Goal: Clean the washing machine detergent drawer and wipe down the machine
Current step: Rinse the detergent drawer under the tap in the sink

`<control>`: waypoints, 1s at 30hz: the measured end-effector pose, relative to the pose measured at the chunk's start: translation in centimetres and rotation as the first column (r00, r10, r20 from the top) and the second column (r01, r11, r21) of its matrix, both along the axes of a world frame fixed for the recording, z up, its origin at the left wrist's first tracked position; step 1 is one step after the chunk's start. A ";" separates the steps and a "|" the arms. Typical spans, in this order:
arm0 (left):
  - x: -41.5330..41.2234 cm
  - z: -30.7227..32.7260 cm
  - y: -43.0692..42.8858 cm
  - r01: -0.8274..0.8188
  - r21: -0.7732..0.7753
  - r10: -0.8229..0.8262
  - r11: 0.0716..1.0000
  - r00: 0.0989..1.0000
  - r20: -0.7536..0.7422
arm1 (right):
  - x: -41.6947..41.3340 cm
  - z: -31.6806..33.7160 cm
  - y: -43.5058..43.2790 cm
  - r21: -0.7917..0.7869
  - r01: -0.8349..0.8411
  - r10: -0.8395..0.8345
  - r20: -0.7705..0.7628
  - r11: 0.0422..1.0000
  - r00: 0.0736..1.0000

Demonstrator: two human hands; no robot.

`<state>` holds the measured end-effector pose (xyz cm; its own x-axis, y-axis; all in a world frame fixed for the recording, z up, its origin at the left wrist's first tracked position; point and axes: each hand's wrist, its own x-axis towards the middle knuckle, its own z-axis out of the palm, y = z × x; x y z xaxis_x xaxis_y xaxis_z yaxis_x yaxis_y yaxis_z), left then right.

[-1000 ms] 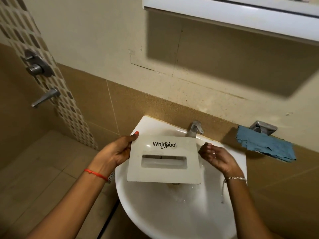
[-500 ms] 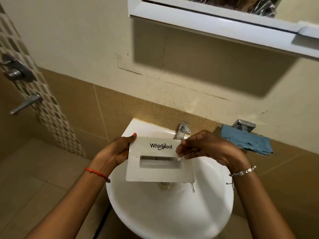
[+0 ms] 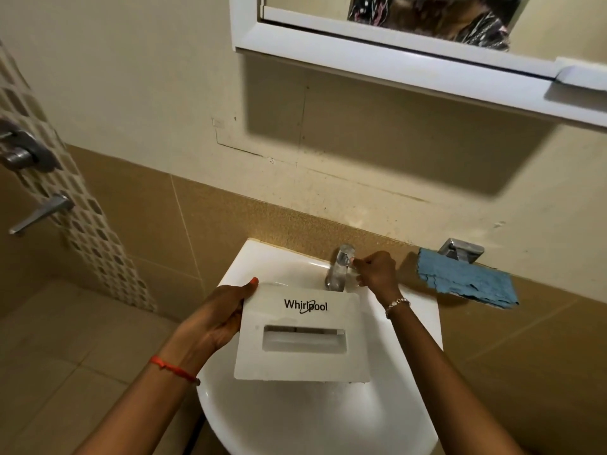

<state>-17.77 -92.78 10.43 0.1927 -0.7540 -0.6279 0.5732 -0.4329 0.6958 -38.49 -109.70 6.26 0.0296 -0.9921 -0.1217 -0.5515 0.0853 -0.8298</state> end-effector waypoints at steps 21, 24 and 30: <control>0.1 0.0 0.8 0.012 0.000 -0.012 1.000 1.000 -0.017 | 2.1 0.6 0.5 0.189 -0.105 0.099 0.040 0.976 0.994; 0.2 0.1 0.6 0.022 -0.007 -0.023 1.000 1.000 -0.016 | 0.5 1.4 2.6 0.348 -0.217 0.162 0.181 0.912 0.970; 0.0 0.2 -0.2 0.046 -0.043 -0.046 0.998 0.999 -0.006 | -3.8 3.6 9.1 0.412 -0.250 0.117 0.323 0.876 0.939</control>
<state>-17.75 -92.95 10.58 0.1528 -0.7881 -0.5962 0.5581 -0.4291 0.7102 -42.30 -100.57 9.86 0.3048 -0.8088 -0.5030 -0.3445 0.3987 -0.8499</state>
